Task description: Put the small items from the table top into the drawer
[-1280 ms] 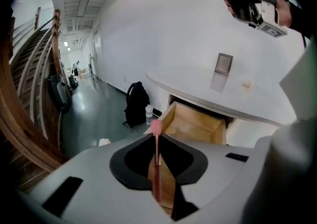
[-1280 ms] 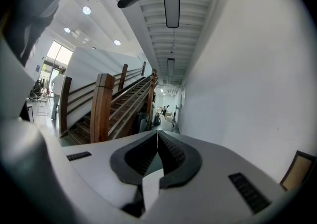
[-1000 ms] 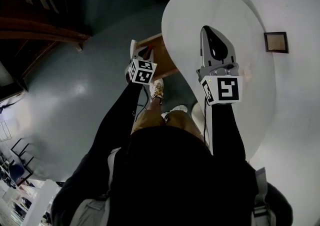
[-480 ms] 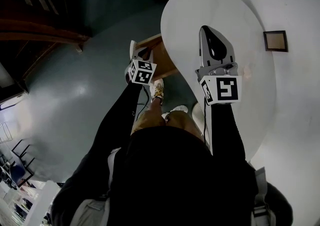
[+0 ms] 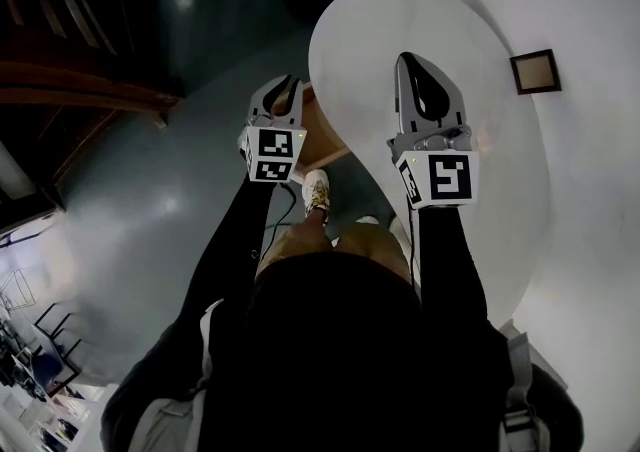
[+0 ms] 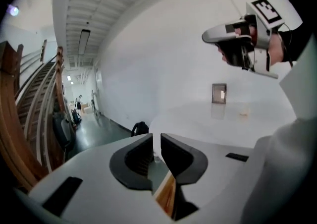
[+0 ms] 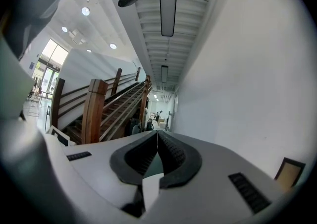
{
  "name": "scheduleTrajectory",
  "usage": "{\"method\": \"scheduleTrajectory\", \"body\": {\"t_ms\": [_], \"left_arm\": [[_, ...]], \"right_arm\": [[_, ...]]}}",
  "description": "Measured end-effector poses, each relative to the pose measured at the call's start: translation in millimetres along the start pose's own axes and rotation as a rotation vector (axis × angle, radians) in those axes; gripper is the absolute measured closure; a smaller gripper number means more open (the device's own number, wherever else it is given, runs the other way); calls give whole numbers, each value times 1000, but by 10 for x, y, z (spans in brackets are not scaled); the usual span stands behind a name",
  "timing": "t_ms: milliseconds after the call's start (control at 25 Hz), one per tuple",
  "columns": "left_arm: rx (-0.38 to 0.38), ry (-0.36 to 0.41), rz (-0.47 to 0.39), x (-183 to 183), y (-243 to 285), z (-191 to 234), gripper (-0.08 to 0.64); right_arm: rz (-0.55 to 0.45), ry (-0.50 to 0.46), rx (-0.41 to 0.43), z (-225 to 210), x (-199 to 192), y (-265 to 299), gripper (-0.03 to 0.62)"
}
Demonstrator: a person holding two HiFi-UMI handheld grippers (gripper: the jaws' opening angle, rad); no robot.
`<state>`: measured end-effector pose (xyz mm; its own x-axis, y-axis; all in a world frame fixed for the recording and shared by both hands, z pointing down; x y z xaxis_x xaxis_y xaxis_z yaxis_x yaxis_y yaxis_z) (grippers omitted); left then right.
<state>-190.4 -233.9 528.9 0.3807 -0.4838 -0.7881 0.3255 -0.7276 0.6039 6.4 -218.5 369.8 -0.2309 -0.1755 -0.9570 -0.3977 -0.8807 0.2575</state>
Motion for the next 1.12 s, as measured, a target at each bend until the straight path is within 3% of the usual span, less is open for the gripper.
{"method": "scheduleTrajectory", "body": {"t_ms": [280,520,640,920,1120], "left_arm": [[19,109,-295,1155,-755,-78,503],[25,119,-444,1747,-1310,-216,494],[7,131,-477,1889,-1394,-346,492],[-150,175,-523,2138,-1276,-865,488],[-324,243,-550,2359,-1136,-1487,487]], "right_arm": [[-90,-22,-47,-252,310,-311,565],[-148,-43,-89,-421,516,-591,565],[-150,-42,-101,-467,513,-691,565],[-133,-30,-218,-761,439,-1067,565],[-100,2,-383,-1105,273,-1612,565]]}}
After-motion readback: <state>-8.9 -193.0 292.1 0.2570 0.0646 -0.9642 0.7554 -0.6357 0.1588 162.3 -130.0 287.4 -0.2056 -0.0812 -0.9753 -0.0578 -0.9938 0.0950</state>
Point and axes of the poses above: the fingertips, and each gripper's own axes: y forward along the fingers, z to its left, x out of its top, the point moved 6 cm from there along -y, backward along the fingers, and after that the axes turned 12 degrees about z, right-handed, at the moved point
